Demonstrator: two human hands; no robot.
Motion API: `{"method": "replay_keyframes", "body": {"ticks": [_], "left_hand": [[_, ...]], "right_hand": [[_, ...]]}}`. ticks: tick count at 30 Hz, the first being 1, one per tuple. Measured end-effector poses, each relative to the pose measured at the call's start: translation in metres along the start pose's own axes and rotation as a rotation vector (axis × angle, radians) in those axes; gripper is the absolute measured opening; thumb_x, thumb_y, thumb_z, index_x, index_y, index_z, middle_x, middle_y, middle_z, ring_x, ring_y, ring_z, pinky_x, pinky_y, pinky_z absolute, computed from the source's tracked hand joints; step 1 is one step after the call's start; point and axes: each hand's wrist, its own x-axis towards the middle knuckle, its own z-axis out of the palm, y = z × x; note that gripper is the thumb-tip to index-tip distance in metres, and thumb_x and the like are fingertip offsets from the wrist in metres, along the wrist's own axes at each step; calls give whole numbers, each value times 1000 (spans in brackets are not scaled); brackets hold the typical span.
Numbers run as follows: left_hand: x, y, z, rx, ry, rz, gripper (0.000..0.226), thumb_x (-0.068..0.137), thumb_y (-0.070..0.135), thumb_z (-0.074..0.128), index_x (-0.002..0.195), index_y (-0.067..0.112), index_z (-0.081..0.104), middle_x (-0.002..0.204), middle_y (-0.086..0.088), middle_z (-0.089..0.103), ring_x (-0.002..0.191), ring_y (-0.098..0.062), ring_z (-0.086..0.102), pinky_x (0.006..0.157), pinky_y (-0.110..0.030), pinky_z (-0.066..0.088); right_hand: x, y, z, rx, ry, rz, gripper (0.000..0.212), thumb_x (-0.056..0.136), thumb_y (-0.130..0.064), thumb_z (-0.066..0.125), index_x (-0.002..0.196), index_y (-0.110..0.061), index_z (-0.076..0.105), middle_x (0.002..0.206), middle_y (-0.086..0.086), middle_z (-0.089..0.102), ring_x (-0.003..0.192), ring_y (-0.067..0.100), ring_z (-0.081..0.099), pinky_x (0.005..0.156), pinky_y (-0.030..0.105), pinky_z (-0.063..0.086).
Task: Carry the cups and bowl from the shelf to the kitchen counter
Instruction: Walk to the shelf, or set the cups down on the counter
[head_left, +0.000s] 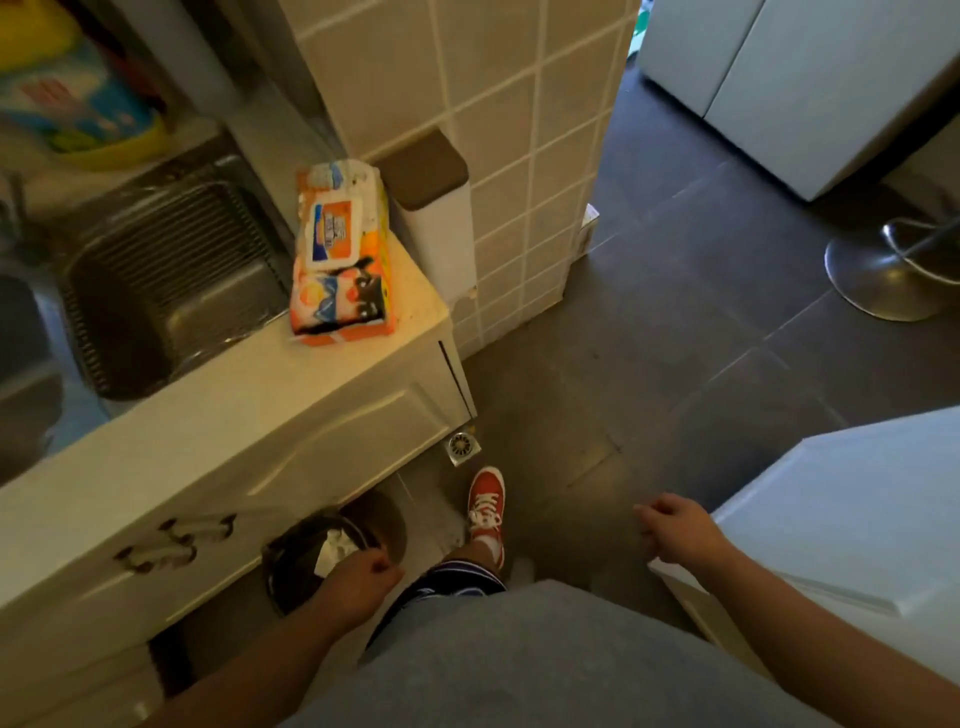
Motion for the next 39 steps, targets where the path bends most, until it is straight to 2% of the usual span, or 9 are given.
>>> {"method": "replay_keyframes", "body": {"ticks": [3, 8, 12, 15, 20, 24, 29, 32, 39], "left_hand": [[35, 46, -36, 25, -12, 28, 23, 91, 29, 62, 90, 7, 70, 91, -13, 72, 85, -24, 66, 81, -35, 52], [68, 168, -69, 171, -75, 181, 17, 95, 30, 59, 91, 16, 68, 88, -7, 70, 82, -21, 66, 72, -34, 53], [93, 279, -70, 285, -133, 346, 18, 95, 32, 60, 91, 15, 67, 89, -6, 69, 85, -21, 65, 78, -36, 51], [113, 358, -64, 346, -179, 417, 27, 95, 36, 59, 103, 12, 67, 97, -10, 70, 92, -25, 67, 82, -36, 52], [148, 467, -42, 387, -210, 466, 22, 95, 35, 59, 101, 15, 66, 91, -6, 68, 90, -25, 66, 85, -42, 55], [164, 524, -34, 419, -188, 434, 20, 94, 38, 59, 102, 21, 65, 95, 0, 67, 90, -16, 63, 82, -36, 53], [172, 568, -43, 385, -129, 371, 15, 95, 34, 59, 97, 20, 64, 84, 3, 64, 77, -10, 60, 64, -27, 45], [181, 586, -53, 326, -89, 305, 17, 95, 27, 61, 97, 11, 67, 82, -4, 67, 72, -15, 60, 68, -31, 49], [222, 650, -73, 291, -141, 196, 8, 96, 32, 59, 95, 25, 63, 93, -2, 68, 84, -14, 66, 67, -26, 50]], "right_hand": [[14, -18, -19, 59, 104, 50, 24, 95, -19, 56, 94, 4, 62, 81, 21, 66, 67, 25, 62, 55, 27, 49], [24, -13, -56, 181, 227, 200, 22, 94, -24, 58, 85, -5, 65, 82, 17, 68, 74, 32, 67, 69, 39, 54], [29, 8, -80, 317, 299, 340, 22, 92, -25, 60, 83, -5, 64, 81, 18, 70, 67, 31, 66, 55, 31, 51], [43, 22, -101, 379, 312, 424, 24, 91, -26, 61, 83, -4, 64, 81, 17, 70, 66, 30, 66, 54, 29, 47], [85, 34, -160, 440, 306, 510, 25, 90, -25, 61, 84, -1, 64, 78, 17, 70, 59, 26, 63, 52, 27, 46], [130, 28, -232, 414, 282, 484, 25, 90, -23, 62, 85, 1, 64, 76, 17, 70, 55, 24, 60, 50, 28, 45], [190, -13, -330, 353, 279, 356, 24, 91, -26, 60, 79, -5, 63, 76, 13, 69, 62, 24, 64, 55, 30, 48], [230, -48, -380, 341, 268, 288, 25, 91, -27, 61, 78, -6, 64, 76, 13, 69, 62, 22, 64, 56, 30, 49], [321, -125, -463, 332, 206, 193, 21, 92, -20, 60, 83, -2, 64, 77, 17, 64, 66, 25, 58, 59, 32, 45]]}}
